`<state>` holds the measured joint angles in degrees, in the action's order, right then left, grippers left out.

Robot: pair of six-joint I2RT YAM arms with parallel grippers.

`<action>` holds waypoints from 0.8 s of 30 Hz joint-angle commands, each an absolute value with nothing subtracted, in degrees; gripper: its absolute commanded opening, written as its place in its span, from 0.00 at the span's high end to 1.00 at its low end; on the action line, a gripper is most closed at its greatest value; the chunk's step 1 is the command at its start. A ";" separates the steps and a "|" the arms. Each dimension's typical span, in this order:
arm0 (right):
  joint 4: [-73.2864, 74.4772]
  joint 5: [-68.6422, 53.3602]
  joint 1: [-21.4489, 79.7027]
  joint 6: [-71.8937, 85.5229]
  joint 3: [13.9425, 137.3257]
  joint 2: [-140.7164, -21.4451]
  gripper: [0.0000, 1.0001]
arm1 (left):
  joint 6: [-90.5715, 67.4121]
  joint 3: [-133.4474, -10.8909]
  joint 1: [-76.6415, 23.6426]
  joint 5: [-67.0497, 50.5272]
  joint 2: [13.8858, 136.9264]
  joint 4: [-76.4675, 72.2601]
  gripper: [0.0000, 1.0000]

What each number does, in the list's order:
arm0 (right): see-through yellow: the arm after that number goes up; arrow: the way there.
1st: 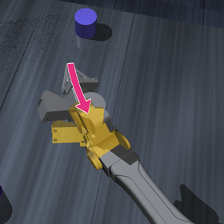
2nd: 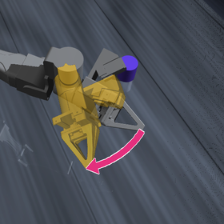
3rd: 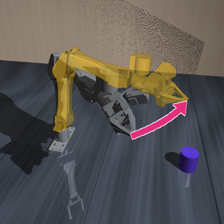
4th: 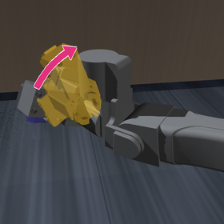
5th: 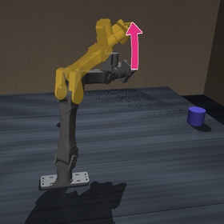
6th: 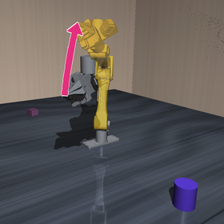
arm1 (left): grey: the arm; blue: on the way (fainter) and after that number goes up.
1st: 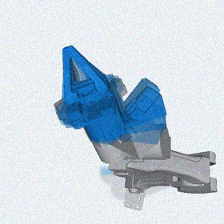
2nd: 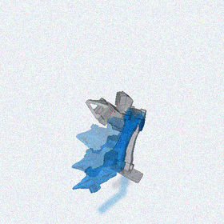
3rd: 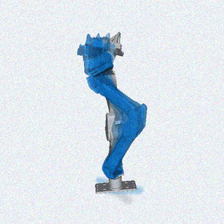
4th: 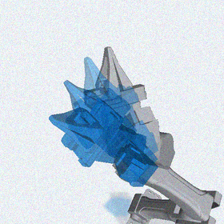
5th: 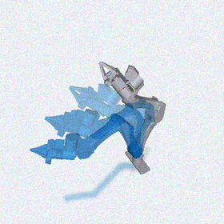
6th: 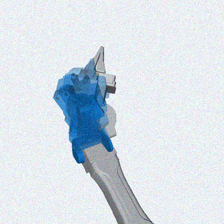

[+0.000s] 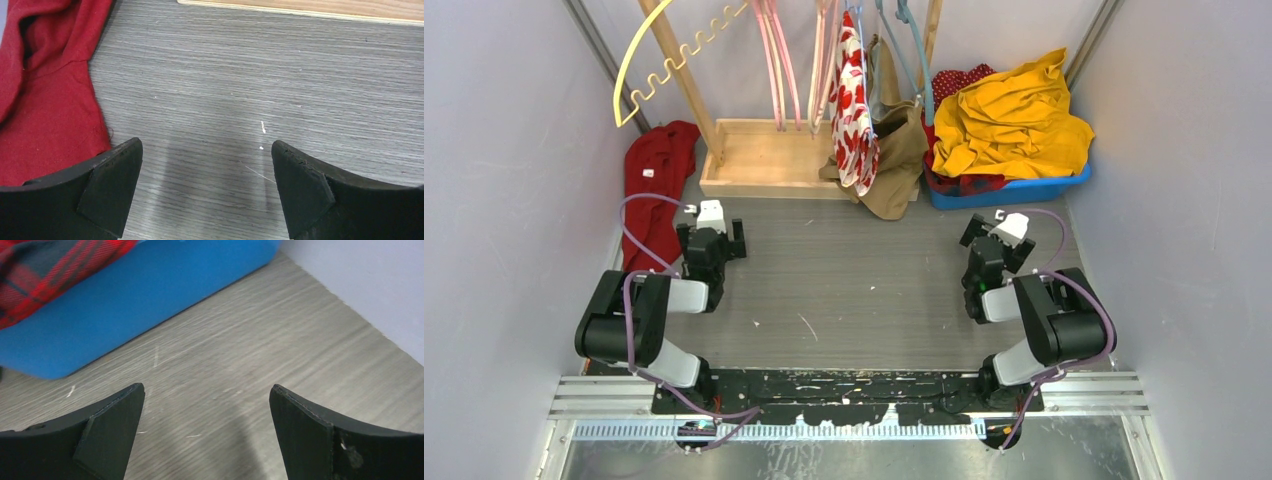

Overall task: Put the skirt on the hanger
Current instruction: Reset both arms

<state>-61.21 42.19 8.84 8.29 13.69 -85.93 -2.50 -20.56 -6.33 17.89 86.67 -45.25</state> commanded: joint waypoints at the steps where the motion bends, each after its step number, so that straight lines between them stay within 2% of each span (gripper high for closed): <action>1: -59.74 31.02 6.24 8.34 16.21 -87.55 0.00 | -2.64 -21.35 -5.98 17.75 86.62 -50.47 0.01; 2: -63.35 29.62 5.35 6.16 16.58 -90.48 0.00 | -2.64 -21.36 -6.02 17.75 86.66 -50.53 0.01; 5: -56.59 28.14 4.38 7.91 18.48 -88.87 0.00 | -2.59 -21.27 -5.99 17.73 86.56 -50.46 0.01; 9: -56.64 27.85 4.22 7.90 18.56 -89.01 0.00 | -2.71 -21.06 -5.75 16.20 87.43 -50.62 0.01; 11: -56.70 27.89 4.22 7.77 18.56 -89.08 0.00 | -2.19 -19.75 -4.86 14.94 89.66 -56.88 0.01; 13: -56.54 27.83 4.22 7.88 18.63 -88.89 0.00 | -2.91 -20.67 -4.76 14.36 87.99 -51.89 0.00; 24: -57.03 27.87 4.19 7.87 18.29 -88.79 0.00 | -2.65 -19.86 -4.66 14.32 88.46 -54.52 0.00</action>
